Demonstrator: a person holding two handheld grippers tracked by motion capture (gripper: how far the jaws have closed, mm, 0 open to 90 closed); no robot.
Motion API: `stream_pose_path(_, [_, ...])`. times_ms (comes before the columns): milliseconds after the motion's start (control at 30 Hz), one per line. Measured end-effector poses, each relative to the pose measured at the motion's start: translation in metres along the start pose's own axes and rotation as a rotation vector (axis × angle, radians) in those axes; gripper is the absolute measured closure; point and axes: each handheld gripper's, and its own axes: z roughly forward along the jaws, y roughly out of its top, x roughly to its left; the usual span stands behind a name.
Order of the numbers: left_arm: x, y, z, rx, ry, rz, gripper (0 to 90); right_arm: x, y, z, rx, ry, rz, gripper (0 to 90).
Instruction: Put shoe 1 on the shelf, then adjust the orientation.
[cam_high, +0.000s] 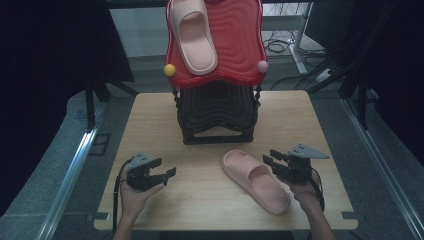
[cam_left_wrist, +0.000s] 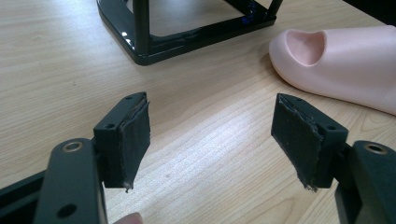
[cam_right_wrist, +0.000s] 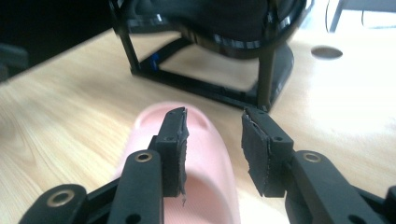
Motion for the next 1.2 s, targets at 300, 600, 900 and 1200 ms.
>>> stream_pose_path(300, [-0.001,0.0,0.001,0.002,-0.007,0.004,28.1,-0.02,-0.026,-0.008,0.103,-0.062,-0.008,75.9])
stream_pose_path(600, [-0.001,-0.001,0.001,0.004,-0.011,0.007,27.8,-0.038,-0.053,-0.019,0.201,-0.107,-0.005,89.7])
stream_pose_path(900, [0.0,-0.003,0.002,0.01,-0.007,-0.002,27.8,-0.03,-0.076,-0.025,0.286,-0.102,-0.042,89.8])
stream_pose_path(1200, [-0.003,-0.004,0.007,0.026,-0.01,0.006,27.8,-0.004,-0.086,-0.023,0.317,-0.047,-0.099,89.9])
